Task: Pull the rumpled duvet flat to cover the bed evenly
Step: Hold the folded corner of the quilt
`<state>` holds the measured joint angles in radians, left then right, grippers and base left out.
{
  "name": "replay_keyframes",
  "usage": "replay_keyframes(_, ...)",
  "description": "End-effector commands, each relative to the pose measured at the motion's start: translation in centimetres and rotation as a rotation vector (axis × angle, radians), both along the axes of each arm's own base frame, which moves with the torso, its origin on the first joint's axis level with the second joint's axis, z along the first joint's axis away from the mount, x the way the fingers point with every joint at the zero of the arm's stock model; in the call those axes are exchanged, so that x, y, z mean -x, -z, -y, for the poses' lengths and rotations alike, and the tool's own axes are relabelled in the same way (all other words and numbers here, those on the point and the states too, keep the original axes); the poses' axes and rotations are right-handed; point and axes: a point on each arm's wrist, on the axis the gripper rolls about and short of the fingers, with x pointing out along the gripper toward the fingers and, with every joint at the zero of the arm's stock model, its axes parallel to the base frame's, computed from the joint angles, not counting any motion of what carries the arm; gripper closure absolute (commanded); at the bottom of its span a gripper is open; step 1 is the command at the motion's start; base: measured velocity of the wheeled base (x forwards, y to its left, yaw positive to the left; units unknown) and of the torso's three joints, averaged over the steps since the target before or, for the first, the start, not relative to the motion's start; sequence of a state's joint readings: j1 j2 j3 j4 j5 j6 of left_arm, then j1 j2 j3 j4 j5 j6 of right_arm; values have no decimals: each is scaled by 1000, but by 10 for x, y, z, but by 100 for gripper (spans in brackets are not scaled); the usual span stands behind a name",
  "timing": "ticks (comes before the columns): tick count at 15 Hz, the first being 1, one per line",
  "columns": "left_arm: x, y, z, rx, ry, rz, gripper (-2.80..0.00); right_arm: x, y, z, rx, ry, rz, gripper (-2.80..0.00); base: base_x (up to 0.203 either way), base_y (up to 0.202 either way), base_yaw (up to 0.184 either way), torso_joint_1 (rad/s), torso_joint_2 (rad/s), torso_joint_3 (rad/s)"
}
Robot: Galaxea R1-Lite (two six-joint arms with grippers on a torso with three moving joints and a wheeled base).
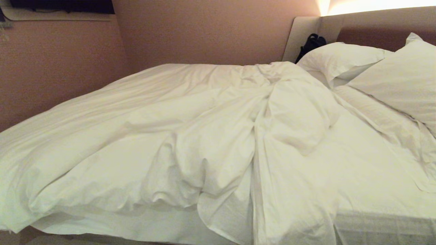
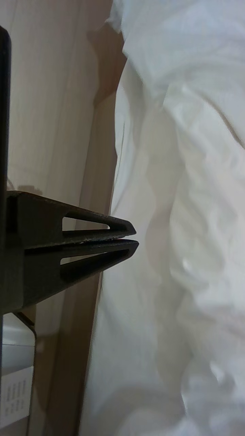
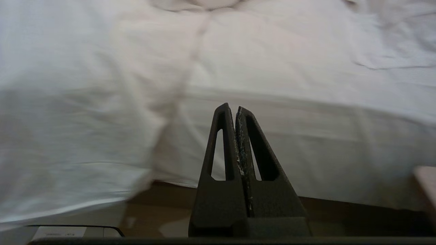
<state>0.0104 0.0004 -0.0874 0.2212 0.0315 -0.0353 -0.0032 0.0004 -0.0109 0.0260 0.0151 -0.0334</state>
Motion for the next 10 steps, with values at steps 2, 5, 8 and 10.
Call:
replay_keyframes(2, 0, 0, 0, 7, -4, -1, 0, 0, 0, 0, 2, 0, 0, 0, 0, -193, 3, 4, 2, 0)
replay_keyframes(5, 0, 0, 0, 15, -3, 1, 0, 0, 0, 0, 0, 0, 0, 0, 0, -176, -1, 3, 1, 1)
replay_keyframes(8, 0, 0, 0, 15, -3, 1, 0, 0, 0, 0, 0, 0, 0, 0, 0, -32, -2, 2, 1, 2)
replay_keyframes(10, 0, 0, 0, 15, -3, 1, 0, 0, 0, 0, 0, 0, 0, 0, 0, 0, 0, 0, 0, 0)
